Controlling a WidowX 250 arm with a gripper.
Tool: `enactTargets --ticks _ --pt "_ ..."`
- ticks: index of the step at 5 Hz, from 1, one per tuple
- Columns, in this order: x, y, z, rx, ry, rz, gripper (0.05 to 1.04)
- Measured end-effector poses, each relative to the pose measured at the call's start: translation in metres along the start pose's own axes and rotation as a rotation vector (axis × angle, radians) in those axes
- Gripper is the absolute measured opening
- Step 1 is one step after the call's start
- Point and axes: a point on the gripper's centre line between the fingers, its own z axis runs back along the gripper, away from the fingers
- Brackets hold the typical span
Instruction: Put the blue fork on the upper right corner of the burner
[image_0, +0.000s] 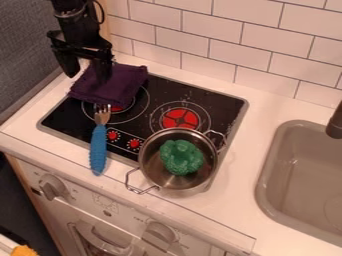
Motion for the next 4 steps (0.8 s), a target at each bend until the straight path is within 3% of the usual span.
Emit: enactTargets --ticks 1,2,3,4 --pt "-0.006 -0.002 -0.011 -0.014 0.034 0.005 0.998" --pt "-0.031 -0.018 -0.021 -0.044 0.080 0.003 0.998" --pt "-0.050 -0.044 -0.010 -0.097 0.056 -0.004 0.998" --pt "-0.070 -0.066 -0.018 -0.115 0.088 -0.013 0.998"
